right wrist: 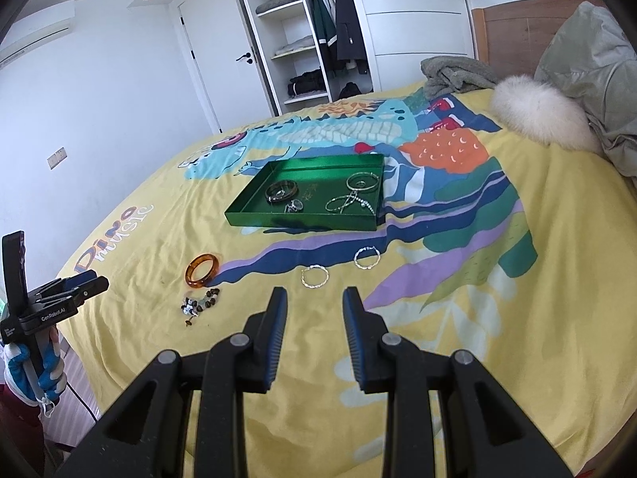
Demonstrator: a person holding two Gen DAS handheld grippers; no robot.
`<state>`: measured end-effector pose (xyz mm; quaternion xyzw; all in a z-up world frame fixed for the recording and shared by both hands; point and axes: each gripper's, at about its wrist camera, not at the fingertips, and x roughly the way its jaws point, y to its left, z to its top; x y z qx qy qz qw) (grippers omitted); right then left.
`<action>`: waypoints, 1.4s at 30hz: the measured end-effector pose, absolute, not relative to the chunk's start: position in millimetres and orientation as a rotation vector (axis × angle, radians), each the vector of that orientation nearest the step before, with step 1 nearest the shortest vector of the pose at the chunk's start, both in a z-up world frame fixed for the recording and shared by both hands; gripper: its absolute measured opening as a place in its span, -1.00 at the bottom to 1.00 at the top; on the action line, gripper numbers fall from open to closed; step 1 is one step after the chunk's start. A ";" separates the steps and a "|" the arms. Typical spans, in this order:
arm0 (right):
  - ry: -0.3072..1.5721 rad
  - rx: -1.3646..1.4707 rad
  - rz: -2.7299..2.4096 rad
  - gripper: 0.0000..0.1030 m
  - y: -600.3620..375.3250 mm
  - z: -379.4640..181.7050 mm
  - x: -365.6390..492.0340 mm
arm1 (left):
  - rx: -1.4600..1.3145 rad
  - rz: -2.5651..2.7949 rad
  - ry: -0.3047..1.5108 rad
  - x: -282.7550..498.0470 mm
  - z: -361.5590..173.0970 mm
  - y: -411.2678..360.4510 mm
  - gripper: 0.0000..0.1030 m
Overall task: Organize jewelry
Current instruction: 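Grasp the dark beaded bracelet with the left tool while the right tool grasps a twisted silver hoop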
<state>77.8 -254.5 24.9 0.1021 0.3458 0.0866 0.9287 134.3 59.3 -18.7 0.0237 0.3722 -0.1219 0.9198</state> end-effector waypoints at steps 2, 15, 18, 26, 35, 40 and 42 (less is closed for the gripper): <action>0.735 0.212 0.187 -0.46 -253.3 13.2 87.1 | 0.070 -0.268 0.782 139.7 -30.5 54.1 0.27; 0.885 0.241 0.249 -0.47 -239.2 -65.6 166.6 | 0.064 -0.362 0.930 191.5 -106.4 37.6 0.27; 0.912 0.247 0.260 -0.46 -237.8 -81.1 183.3 | 0.077 -0.362 0.955 203.7 -116.6 31.4 0.28; 0.961 0.248 0.282 -0.46 -234.7 -109.8 219.1 | 0.084 -0.305 1.028 232.0 -148.4 26.8 0.28; 0.977 0.238 0.303 -0.46 -228.1 -121.8 252.0 | 0.095 -0.288 1.019 233.9 -151.7 21.9 0.25; 0.999 0.206 0.289 -0.46 -220.8 -126.8 265.8 | 0.087 -0.292 1.011 232.5 -153.6 22.8 0.23; 1.008 0.181 0.289 -0.46 -216.1 -130.7 267.9 | 0.090 -0.293 1.005 231.5 -154.0 22.7 0.20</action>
